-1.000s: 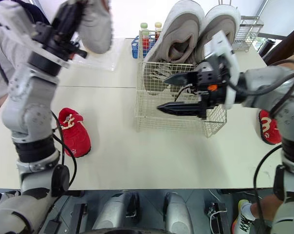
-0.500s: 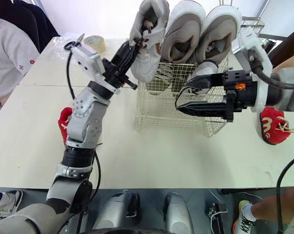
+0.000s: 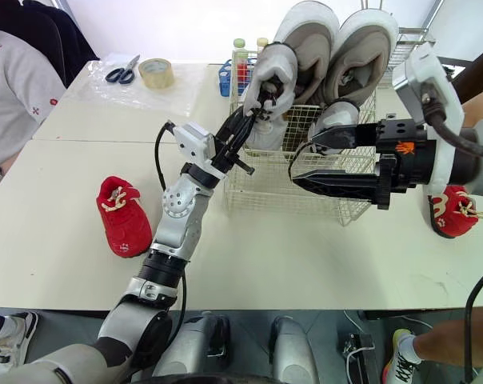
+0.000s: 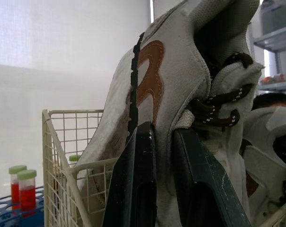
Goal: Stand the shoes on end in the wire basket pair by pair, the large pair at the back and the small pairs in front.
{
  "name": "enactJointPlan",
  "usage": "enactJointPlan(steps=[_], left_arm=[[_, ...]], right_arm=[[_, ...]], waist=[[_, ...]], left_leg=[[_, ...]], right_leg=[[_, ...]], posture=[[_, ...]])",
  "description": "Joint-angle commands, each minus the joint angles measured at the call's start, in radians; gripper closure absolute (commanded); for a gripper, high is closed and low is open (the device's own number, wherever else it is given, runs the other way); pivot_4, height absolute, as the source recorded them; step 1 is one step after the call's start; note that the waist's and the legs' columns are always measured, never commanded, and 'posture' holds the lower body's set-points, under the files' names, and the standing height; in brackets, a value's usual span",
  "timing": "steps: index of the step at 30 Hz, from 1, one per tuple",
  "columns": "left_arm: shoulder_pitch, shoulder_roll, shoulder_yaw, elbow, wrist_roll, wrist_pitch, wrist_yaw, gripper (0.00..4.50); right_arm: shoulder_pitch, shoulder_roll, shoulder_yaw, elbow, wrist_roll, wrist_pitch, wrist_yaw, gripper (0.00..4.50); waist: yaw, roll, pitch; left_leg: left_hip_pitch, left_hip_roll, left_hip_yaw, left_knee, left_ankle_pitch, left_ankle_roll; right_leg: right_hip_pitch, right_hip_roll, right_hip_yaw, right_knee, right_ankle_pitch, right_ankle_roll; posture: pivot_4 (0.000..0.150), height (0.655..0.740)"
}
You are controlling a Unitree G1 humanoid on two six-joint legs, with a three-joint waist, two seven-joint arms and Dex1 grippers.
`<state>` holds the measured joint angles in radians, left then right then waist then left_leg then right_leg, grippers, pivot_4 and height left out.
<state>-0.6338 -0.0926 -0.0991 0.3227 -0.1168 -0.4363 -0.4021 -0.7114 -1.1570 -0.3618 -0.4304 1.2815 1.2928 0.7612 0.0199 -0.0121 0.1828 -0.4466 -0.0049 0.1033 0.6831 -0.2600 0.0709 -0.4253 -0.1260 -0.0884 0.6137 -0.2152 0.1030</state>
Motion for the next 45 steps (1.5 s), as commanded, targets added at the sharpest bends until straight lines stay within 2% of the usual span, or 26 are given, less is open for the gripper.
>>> enactJointPlan(steps=[1,4,5,8,11,20,25,27,29,30,34,37,38,39,42,45], left_arm=[[0.043,-0.014,-0.019,-0.014,-0.002,0.046,0.012,3.98],[0.094,-0.011,-0.034,-0.092,-0.018,0.112,0.006,3.98],[0.116,-0.007,-0.039,-0.127,-0.026,0.143,0.003,3.74],[0.174,0.005,-0.041,-0.236,-0.058,0.237,0.000,2.65],[0.233,0.027,-0.046,-0.344,-0.091,0.332,-0.008,1.15],[0.380,0.144,-0.066,-0.648,-0.199,0.589,-0.047,1.15],[0.365,0.193,0.004,-0.811,-0.275,0.743,0.009,1.15],[0.344,0.273,0.058,-0.879,-0.352,0.813,-0.031,1.15],[0.309,0.373,0.113,-0.904,-0.412,0.873,-0.083,0.57],[0.272,0.437,0.171,-0.881,-0.451,0.896,-0.116,0.12],[0.197,0.582,0.332,-0.812,-0.680,1.023,-0.183,0.05],[0.190,0.647,0.412,-0.765,-0.949,1.193,-0.202,0.05],[0.202,0.679,0.412,-0.765,-1.023,1.253,-0.231,0.05],[0.221,0.694,0.390,-0.773,-1.034,1.273,-0.259,0.05],[0.264,0.691,0.293,-0.820,-1.024,1.285,-0.311,0.05],[0.303,0.666,0.168,-0.890,-0.962,1.258,-0.350,0.05]], right_arm=[[0.002,0.001,-0.022,-0.012,0.017,-0.038,-0.012,0.00],[0.015,0.004,-0.021,-0.014,0.016,-0.056,-0.013,0.00],[0.021,0.007,-0.019,-0.016,0.014,-0.063,-0.013,0.00],[0.036,0.019,-0.011,-0.017,0.007,-0.086,-0.011,0.00],[0.047,0.024,-0.004,-0.016,-0.001,-0.106,-0.006,0.00],[0.056,0.042,0.044,0.010,-0.033,-0.152,0.029,0.00],[0.080,0.051,0.042,0.016,-0.004,-0.146,0.037,0.00],[0.096,0.054,0.023,0.026,0.020,-0.137,0.026,0.00],[0.097,0.049,-0.005,0.059,0.046,-0.134,0.027,0.00],[0.080,0.041,-0.025,0.094,0.054,-0.136,0.022,0.00],[0.051,-0.012,-0.162,0.248,0.109,-0.110,-0.036,0.00],[0.129,-0.040,-0.356,0.367,0.108,-0.067,-0.105,0.00],[0.150,-0.033,-0.405,0.382,0.091,-0.075,-0.145,0.00],[0.158,-0.005,-0.433,0.379,0.034,-0.125,-0.225,0.00],[0.193,0.092,-0.475,0.317,-0.136,-0.283,-0.420,0.00],[0.372,0.204,-0.531,0.156,-0.313,-0.364,-0.552,0.00]], waist=[[0.000,0.001,-0.001],[0.000,0.003,-0.002],[0.000,0.003,-0.002],[-0.001,0.005,-0.003],[-0.001,0.006,-0.003],[-0.006,0.007,-0.004],[-0.006,0.007,-0.003],[-0.007,0.007,-0.003],[-0.008,0.008,-0.003],[-0.008,0.009,-0.003],[-0.006,0.011,-0.002],[-0.002,0.010,-0.002],[-0.004,0.010,-0.002],[-0.007,0.010,-0.002],[-0.010,0.011,-0.003],[-0.001,0.011,-0.003]], left_leg=[[0.000,0.000,0.000,0.000,0.000,0.000],[0.001,0.000,0.000,0.000,0.000,0.001],[0.001,0.000,0.000,0.000,0.000,0.001],[0.001,0.000,0.000,0.000,0.000,0.001],[0.001,0.000,0.000,0.001,0.000,0.001],[0.001,0.000,0.000,0.000,0.000,0.001],[0.000,0.000,0.000,0.000,-0.001,0.001],[0.000,0.000,-0.001,0.000,-0.001,0.001],[0.000,0.000,-0.001,0.000,0.000,0.000],[0.001,0.000,-0.001,0.000,0.000,0.000],[0.000,0.000,-0.001,0.000,0.001,-0.002],[0.000,0.000,-0.001,0.000,0.003,-0.006],[0.000,-0.001,0.000,0.000,0.003,-0.006],[0.000,-0.001,0.000,0.000,0.003,-0.005],[0.002,-0.001,0.003,0.000,0.003,-0.006],[0.003,0.000,0.003,0.000,0.004,-0.009]], right_leg=[[0.000,0.000,0.000,0.000,0.000,0.000],[0.001,0.000,0.000,0.000,0.000,0.000],[0.001,0.000,0.000,0.000,0.000,0.000],[0.001,0.000,0.000,0.000,0.000,0.000],[0.001,0.000,0.000,0.000,0.000,0.000],[0.001,0.000,0.000,0.000,-0.002,-0.003],[0.001,0.000,0.000,-0.001,-0.002,-0.003],[0.001,0.000,0.000,-0.001,-0.002,-0.004],[0.000,0.001,0.000,0.000,-0.002,-0.004],[0.000,0.001,0.000,0.000,-0.002,-0.004],[0.000,0.002,0.000,0.000,-0.002,-0.004],[0.001,0.002,0.000,-0.003,-0.002,-0.004],[0.002,0.001,0.000,-0.003,-0.002,-0.003],[0.002,0.002,0.000,-0.004,-0.002,-0.003],[0.002,0.002,0.001,-0.003,0.000,0.000],[0.003,0.006,0.001,-0.001,0.000,0.000]], posture=[[0.150,0.7371],[0.150,0.7371],[0.150,0.7371],[0.150,0.7371],[0.150,0.7371],[0.150,0.7371],[0.150,0.7371],[0.150,0.7371],[0.150,0.7371],[0.150,0.7371],[0.150,0.7371],[0.150,0.7371],[0.150,0.7371],[0.150,0.7371],[0.150,0.7371],[0.150,0.7371]])
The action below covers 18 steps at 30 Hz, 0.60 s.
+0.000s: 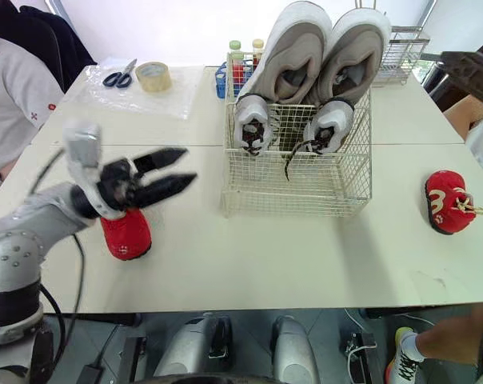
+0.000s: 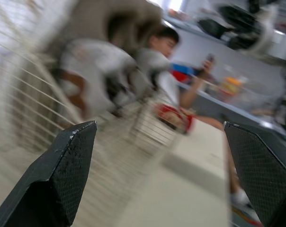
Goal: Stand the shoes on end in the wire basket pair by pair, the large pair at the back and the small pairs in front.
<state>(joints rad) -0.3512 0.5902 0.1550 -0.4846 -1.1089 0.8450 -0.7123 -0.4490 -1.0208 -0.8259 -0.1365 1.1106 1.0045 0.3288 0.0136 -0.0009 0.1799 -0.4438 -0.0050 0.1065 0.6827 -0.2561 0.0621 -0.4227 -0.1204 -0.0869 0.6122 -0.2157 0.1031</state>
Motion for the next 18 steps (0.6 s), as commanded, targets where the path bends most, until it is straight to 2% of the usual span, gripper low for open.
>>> enactJointPlan(steps=[1,4,9,14,18], left_arm=[[0.031,-0.028,-0.110,-0.100,0.039,-0.032,-0.043,0.05],[0.057,-0.096,-0.160,-0.167,-0.010,-0.039,-0.013,0.05],[0.134,-0.124,-0.291,-0.284,0.069,-0.046,0.028,0.05],[0.219,-0.113,-0.322,-0.313,0.104,-0.065,0.048,0.05],[0.248,-0.063,-0.313,-0.288,0.157,-0.090,0.017,0.05]], right_arm=[[0.190,0.108,-0.083,-0.209,-0.180,-0.083,-0.145,0.00],[0.470,0.267,-0.112,-0.399,-0.375,-0.151,-0.240,0.00],[0.753,0.484,-0.040,-0.503,-0.536,-0.294,-0.237,0.00],[0.814,0.592,0.023,-0.495,-0.635,-0.374,-0.277,0.00],[0.771,0.711,0.107,-0.421,-0.675,-0.424,-0.332,0.00]], waist=[[0.010,0.000,0.000],[0.028,0.003,-0.001],[0.021,0.013,-0.007],[-0.002,0.020,-0.011],[0.000,0.020,-0.013]], left_leg=[[0.000,0.000,0.000,0.000,0.000,-0.001],[-0.001,0.001,-0.001,-0.002,0.001,-0.001],[0.000,0.000,0.000,-0.002,0.001,-0.002],[0.002,0.002,0.001,-0.002,-0.003,0.002],[0.002,0.003,-0.001,-0.003,-0.003,0.001]], right_leg=[[0.000,0.000,0.000,0.001,0.000,0.000],[-0.001,0.001,0.000,0.002,0.000,0.000],[-0.001,0.002,0.002,0.001,-0.002,-0.002],[-0.001,0.004,0.003,0.001,-0.003,-0.003],[-0.003,0.003,0.003,0.001,-0.004,-0.005]], posture=[[0.150,0.7371],[0.150,0.7371],[0.150,0.7371],[0.150,0.7371],[0.150,0.7371]])
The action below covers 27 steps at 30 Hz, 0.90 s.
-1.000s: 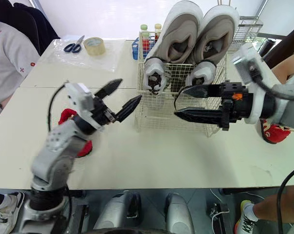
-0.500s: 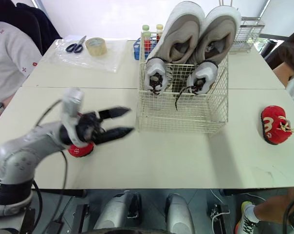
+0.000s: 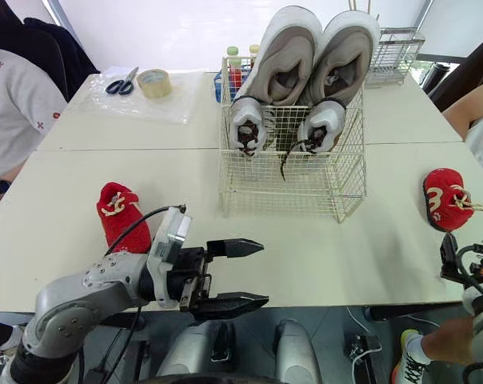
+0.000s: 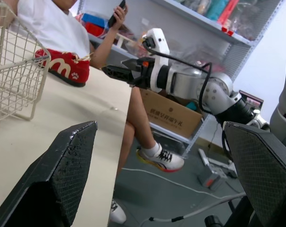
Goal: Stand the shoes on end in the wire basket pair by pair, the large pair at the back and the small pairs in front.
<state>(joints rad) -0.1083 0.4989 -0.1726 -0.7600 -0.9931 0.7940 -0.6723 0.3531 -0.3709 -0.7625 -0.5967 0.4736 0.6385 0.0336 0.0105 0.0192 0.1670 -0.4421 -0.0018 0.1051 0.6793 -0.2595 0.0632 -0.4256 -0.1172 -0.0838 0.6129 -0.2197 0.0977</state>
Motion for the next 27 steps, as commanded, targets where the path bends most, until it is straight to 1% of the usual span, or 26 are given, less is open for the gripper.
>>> enactJointPlan(steps=[1,2,4,12,14,16,19,27], left_arm=[[-0.001,0.040,0.016,-0.003,0.055,-0.045,-0.031,0.05],[-0.007,0.050,0.022,0.007,0.057,-0.048,-0.040,0.05],[-0.021,0.071,0.033,0.021,0.053,-0.050,-0.058,0.05],[-0.060,0.143,0.086,0.048,0.029,-0.039,-0.106,0.05],[-0.054,0.154,0.092,0.048,0.032,-0.040,-0.109,0.05],[-0.032,0.168,0.103,0.036,0.036,-0.037,-0.101,0.05],[0.003,0.191,0.131,0.019,0.024,-0.035,-0.091,0.05],[0.057,0.252,0.195,-0.009,-0.016,-0.018,-0.087,0.05]], right_arm=[[-0.054,0.078,0.062,0.075,-0.054,-0.081,-0.047,0.00],[-0.078,0.098,0.076,0.112,-0.066,-0.106,-0.058,0.00],[-0.119,0.127,0.103,0.178,-0.094,-0.160,-0.065,0.00],[-0.265,0.175,0.162,0.459,-0.207,-0.390,-0.139,0.00],[-0.297,0.169,0.170,0.517,-0.220,-0.430,-0.144,0.00],[-0.370,0.140,0.167,0.645,-0.240,-0.494,-0.158,0.00],[-0.443,0.105,0.165,0.786,-0.258,-0.570,-0.165,0.00],[-0.512,0.088,0.182,0.957,-0.273,-0.707,-0.180,0.00]], waist=[[0.004,0.000,0.000],[0.003,0.001,0.000],[0.003,0.004,-0.001],[-0.004,0.005,0.000],[-0.004,0.004,0.000],[-0.008,0.004,-0.001],[-0.022,0.002,-0.001],[-0.024,-0.001,-0.003]], left_leg=[[-0.001,0.000,-0.001,-0.002,0.001,-0.001],[0.000,0.000,-0.003,-0.002,0.001,-0.002],[-0.001,0.000,-0.003,-0.002,0.002,-0.003],[-0.001,-0.001,-0.001,-0.002,0.002,-0.002],[-0.001,-0.001,-0.001,-0.002,0.003,-0.004],[0.000,-0.001,-0.001,-0.002,0.004,-0.007],[0.001,-0.001,0.000,-0.001,0.005,-0.007],[0.001,-0.001,0.000,-0.001,0.006,-0.007]], right_leg=[[-0.001,0.000,0.000,0.000,-0.001,-0.001],[-0.003,0.000,-0.002,0.000,-0.002,-0.003],[-0.002,0.000,-0.002,0.000,-0.001,-0.003],[-0.001,0.002,-0.002,0.001,-0.001,-0.003],[-0.001,0.002,-0.002,0.001,-0.002,-0.003],[-0.001,0.003,-0.002,0.001,-0.002,-0.003],[0.001,0.003,-0.001,0.001,-0.001,-0.003],[0.002,0.003,-0.001,0.001,-0.002,-0.002]], posture=[[0.150,0.7371],[0.150,0.7371],[0.150,0.7371],[0.150,0.7371],[0.150,0.7371],[0.150,0.7371],[0.150,0.7371],[0.150,0.7371]])
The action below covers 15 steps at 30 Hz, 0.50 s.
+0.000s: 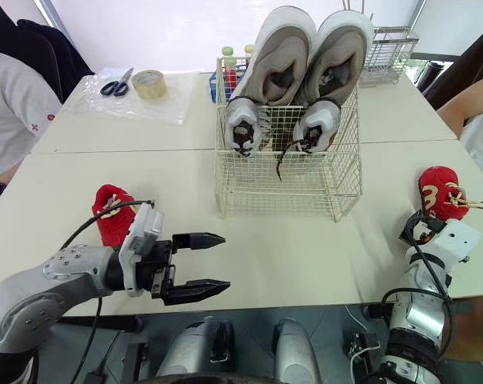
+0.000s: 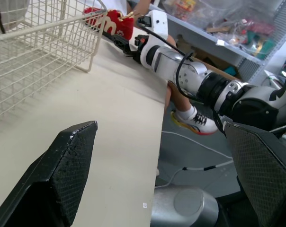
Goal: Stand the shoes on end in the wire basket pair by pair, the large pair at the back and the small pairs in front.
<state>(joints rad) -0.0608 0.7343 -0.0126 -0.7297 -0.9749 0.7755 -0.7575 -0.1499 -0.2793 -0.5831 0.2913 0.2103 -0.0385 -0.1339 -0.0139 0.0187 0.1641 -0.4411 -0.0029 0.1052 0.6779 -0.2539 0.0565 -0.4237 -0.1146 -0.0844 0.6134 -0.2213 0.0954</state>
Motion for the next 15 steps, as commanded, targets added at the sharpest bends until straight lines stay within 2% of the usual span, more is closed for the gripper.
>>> enactJointPlan(steps=[1,9,11,15], left_arm=[[0.013,0.024,0.042,-0.040,-0.038,0.002,-0.004,0.05],[0.032,0.088,0.088,-0.015,-0.053,0.003,-0.036,0.05],[0.064,0.107,0.116,-0.007,-0.043,-0.013,-0.065,0.00],[0.119,0.129,0.167,0.018,-0.021,-0.045,-0.115,0.00]], right_arm=[[-0.016,-0.001,0.004,0.087,-0.011,-0.045,-0.018,0.00],[-0.103,-0.010,0.025,0.259,-0.013,-0.154,-0.020,0.00],[-0.135,-0.020,0.035,0.308,-0.013,-0.176,-0.011,0.54],[-0.178,-0.028,0.054,0.363,-0.016,-0.206,-0.002,2.36]], waist=[[0.000,-0.002,-0.001],[-0.007,-0.008,-0.004],[-0.010,-0.009,-0.005],[-0.025,-0.011,-0.006]], left_leg=[[0.000,0.000,0.000,0.000,-0.001,-0.001],[0.002,0.000,0.000,0.000,-0.001,-0.001],[0.003,0.000,0.000,0.000,-0.001,-0.001],[0.004,0.000,0.000,-0.002,-0.001,-0.002]], right_leg=[[0.000,0.000,0.000,0.000,0.000,0.000],[-0.001,-0.001,0.000,-0.001,0.000,0.000],[-0.001,-0.002,0.000,-0.001,0.000,0.000],[-0.001,-0.003,0.000,-0.002,0.000,0.000]], posture=[[0.150,0.7371],[0.150,0.7371],[0.150,0.7371],[0.150,0.7371]])
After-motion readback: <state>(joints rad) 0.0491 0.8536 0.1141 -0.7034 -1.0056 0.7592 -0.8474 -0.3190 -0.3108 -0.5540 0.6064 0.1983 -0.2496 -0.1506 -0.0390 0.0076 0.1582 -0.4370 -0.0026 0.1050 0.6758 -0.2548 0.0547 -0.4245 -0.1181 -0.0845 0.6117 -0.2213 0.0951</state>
